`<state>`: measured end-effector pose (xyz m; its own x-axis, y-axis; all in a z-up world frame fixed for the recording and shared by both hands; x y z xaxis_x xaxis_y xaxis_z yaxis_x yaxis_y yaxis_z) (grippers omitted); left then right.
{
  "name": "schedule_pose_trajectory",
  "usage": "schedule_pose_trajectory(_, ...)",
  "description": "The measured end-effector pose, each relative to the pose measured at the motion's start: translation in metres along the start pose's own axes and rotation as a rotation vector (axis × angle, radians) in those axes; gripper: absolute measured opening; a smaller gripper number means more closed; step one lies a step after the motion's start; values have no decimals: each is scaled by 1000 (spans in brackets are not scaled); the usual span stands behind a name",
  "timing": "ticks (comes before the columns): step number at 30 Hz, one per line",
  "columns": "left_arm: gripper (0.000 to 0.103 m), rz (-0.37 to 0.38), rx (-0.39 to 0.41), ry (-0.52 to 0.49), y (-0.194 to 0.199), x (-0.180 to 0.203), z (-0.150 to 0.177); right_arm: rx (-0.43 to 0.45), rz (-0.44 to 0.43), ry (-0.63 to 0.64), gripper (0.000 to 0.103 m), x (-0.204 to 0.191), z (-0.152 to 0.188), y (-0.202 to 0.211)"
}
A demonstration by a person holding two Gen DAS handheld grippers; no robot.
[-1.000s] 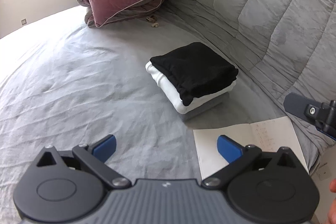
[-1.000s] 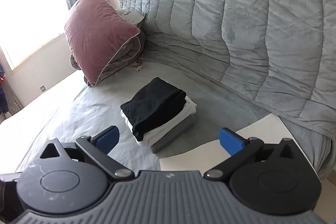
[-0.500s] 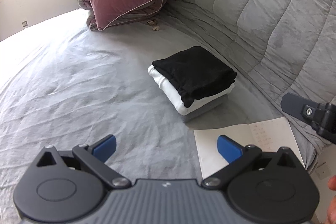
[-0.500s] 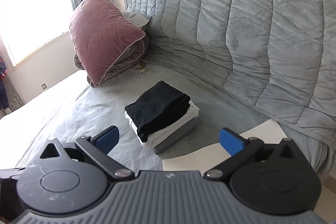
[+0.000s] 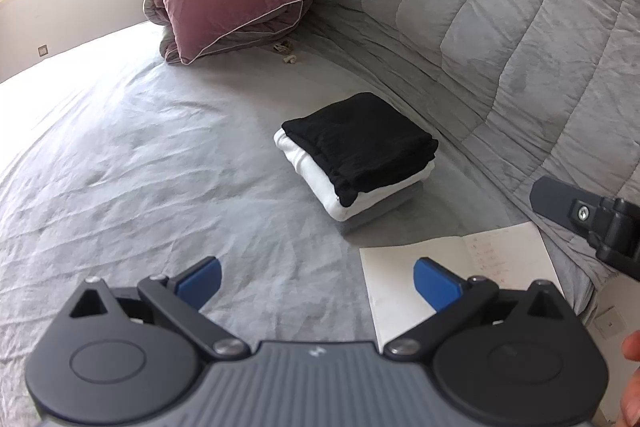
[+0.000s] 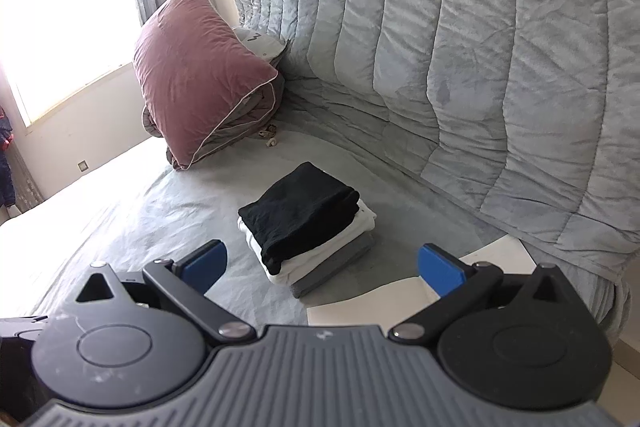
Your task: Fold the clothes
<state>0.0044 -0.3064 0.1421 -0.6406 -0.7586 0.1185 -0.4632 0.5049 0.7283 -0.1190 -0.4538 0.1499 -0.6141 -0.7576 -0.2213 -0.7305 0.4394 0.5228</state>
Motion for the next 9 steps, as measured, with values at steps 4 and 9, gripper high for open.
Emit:
schedule_pose_trajectory(4, 102, 2, -5, -2, 1, 1, 0, 1, 3, 3, 103, 0, 0, 2)
schedule_pose_trajectory(9, 102, 6, -6, 4, 2, -2, 0, 4, 2, 11, 103, -4, 0, 3)
Point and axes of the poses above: each gripper's, at about its wrist camera, not at the fingertips, and y roughly against the way its jaws point, x to its right, z to its underside, the point moved 3 cm from there along -y, roughly the way its jaws point, and after that the axes turned 3 degrees about z, right-handed, at the moved point
